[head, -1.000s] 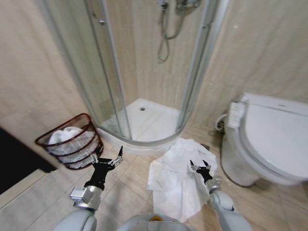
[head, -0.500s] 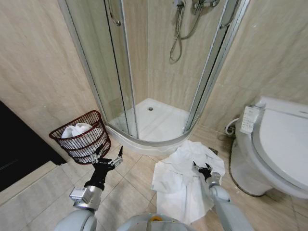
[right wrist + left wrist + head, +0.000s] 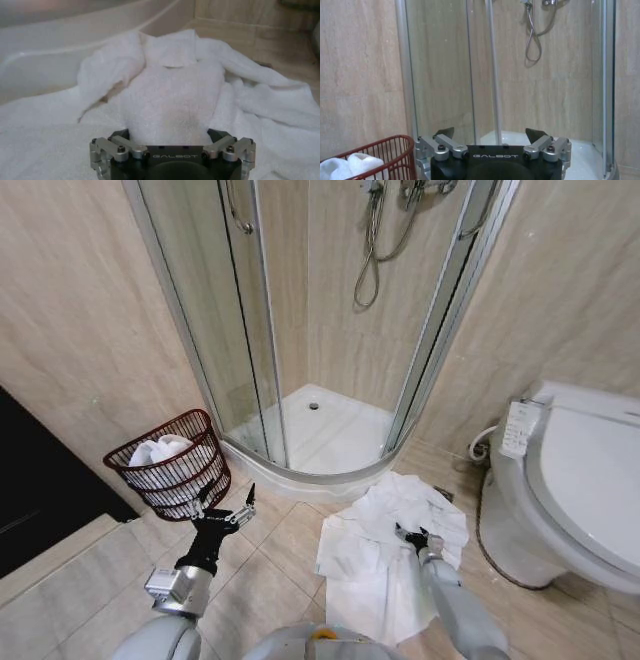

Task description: Discard the used towel into the hamper.

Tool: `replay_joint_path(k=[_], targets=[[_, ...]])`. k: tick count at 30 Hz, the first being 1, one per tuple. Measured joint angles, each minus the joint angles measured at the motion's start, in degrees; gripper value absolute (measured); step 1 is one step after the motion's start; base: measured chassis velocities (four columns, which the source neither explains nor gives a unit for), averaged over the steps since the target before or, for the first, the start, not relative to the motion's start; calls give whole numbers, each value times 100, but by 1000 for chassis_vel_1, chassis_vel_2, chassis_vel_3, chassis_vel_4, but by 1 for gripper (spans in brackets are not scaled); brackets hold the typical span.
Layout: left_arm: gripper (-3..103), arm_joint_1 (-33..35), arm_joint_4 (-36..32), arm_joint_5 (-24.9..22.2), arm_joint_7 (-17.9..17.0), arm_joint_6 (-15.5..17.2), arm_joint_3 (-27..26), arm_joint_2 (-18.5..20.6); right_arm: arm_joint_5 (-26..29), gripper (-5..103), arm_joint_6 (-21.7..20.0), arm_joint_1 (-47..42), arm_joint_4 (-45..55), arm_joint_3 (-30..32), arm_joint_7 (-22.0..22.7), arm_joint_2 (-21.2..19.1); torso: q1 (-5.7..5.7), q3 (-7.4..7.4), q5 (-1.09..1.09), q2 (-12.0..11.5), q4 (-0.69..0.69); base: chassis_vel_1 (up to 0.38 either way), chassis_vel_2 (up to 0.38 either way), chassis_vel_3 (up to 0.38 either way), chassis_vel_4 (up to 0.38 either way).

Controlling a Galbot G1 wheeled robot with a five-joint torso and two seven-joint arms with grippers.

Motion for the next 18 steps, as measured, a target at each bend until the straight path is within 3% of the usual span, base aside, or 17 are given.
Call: replay_joint_path(k=[6, 18], targets=[[93, 0, 0, 0, 0, 0, 0, 0, -18, 103, -4, 180, -372, 80, -241, 13, 0, 0, -2, 0, -1, 0, 0, 0, 0], [93, 0, 0, 0, 0, 0, 0, 0, -23, 75, -5, 11, -128, 158, -507, 94, 0, 1, 0, 1, 0, 0, 0, 0, 0]])
